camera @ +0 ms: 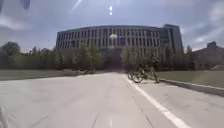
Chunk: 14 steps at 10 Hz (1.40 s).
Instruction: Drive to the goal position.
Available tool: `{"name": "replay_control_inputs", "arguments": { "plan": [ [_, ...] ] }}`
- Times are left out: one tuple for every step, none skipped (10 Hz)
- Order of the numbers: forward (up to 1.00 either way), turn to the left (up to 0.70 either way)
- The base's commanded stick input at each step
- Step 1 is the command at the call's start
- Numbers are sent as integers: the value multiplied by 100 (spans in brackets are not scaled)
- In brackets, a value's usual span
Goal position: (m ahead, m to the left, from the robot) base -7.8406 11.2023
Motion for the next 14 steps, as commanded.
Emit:
{"name": "replay_control_inputs", "arguments": {
  "plan": [
    [100, 0],
    [100, 0],
    [100, 0],
    [100, 0],
    [100, 0],
    [100, 0],
    [100, 0],
    [100, 0],
    [100, 0],
    [100, -2],
    [100, -2],
    [100, 0],
    [100, 0],
    [100, 0]
  ]
}}
